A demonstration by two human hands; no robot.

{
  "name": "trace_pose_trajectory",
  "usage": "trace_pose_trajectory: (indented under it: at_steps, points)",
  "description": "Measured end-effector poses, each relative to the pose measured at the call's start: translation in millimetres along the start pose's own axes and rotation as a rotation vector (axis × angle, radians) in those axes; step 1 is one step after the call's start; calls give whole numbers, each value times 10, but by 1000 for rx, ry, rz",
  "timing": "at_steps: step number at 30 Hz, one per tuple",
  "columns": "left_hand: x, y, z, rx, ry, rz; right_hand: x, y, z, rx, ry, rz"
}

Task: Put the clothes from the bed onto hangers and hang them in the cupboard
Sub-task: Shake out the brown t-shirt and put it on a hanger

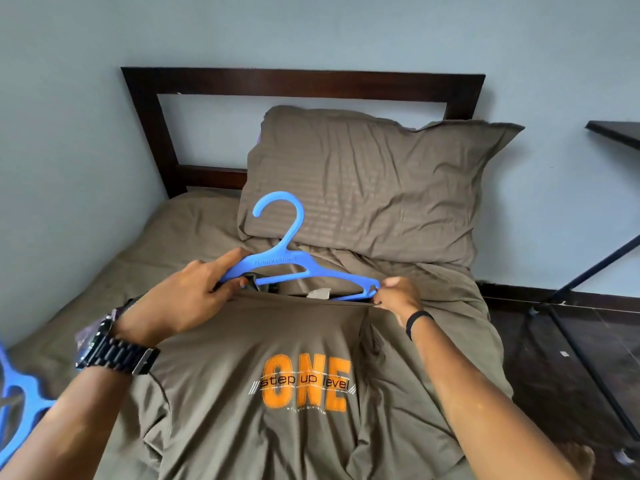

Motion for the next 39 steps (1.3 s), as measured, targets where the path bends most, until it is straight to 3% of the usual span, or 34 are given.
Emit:
trace_pose_trajectory:
  at_steps: [4,8,12,16,17,21,24,26,30,35,39]
  points:
    - [7,-39,-69,55,-72,152,77,-202,17,98,-36,-96]
    - [-2,78,-53,74,87,150,174,-442,-90,302,-9,-219]
    - [-3,135,94,107,210,214,175,-668,-244,542,26,-156]
    - [-34,228,232,83,270,113,229,-858,-411,569,74,-13]
    - [-32,247,253,77,286,93,237,-902,-457,550,37,49]
    - [39,285,335,38,314,-22,223,-1096,-687,430,-372,389]
    - [203,355,407,-28,363,-80,487,-1293,-642,583,-129,286]
    - [353,404,439,-70,415,-103,696,-1427,-610,698,2,67]
    - [606,438,542,-92,519,-130,893,-1470,-489,694,-187,-367]
    - [849,585,625,-107,589,-182,1069,-1715,-559,798,-154,-363]
    - [1041,509,649,2,614,-170,1253,-1965,-672,906,-54,-242]
Point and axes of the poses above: each hand's wrist, its own z-axis towards the middle knuckle, its own x-axis out of the back of the hand, y = z × x, the point moved 4 cm from there along z, towards the middle knuckle, and after that the axes turned 5 degrees about y, right-handed, at the moved point
